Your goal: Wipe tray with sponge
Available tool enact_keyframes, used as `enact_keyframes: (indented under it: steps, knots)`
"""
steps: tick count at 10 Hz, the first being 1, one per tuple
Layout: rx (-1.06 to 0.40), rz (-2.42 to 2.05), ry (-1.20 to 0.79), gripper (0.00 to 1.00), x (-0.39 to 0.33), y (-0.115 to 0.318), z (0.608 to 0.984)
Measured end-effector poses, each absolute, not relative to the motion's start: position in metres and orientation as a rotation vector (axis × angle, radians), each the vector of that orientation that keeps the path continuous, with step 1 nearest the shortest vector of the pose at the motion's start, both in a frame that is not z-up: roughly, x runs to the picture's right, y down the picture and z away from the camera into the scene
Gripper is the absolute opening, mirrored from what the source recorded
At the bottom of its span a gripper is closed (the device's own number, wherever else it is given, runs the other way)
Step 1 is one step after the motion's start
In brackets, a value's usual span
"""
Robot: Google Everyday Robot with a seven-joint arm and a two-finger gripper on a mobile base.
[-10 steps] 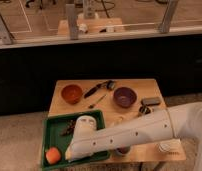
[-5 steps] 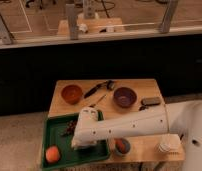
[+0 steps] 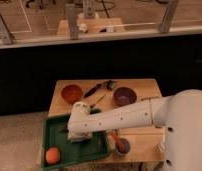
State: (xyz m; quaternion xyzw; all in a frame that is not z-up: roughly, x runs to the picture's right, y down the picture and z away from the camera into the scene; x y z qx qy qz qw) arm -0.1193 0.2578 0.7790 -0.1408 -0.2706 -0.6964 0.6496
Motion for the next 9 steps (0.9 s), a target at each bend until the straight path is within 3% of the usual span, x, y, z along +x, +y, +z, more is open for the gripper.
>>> enact_keyframes:
  steps: [5,9]
  knots:
    - [-0.319,-1.656,-0.688,0.00,-0.117,0.285,0.723]
    - [-0.377,-1.604,-0.627,0.00,-0.059,0.281,0.728]
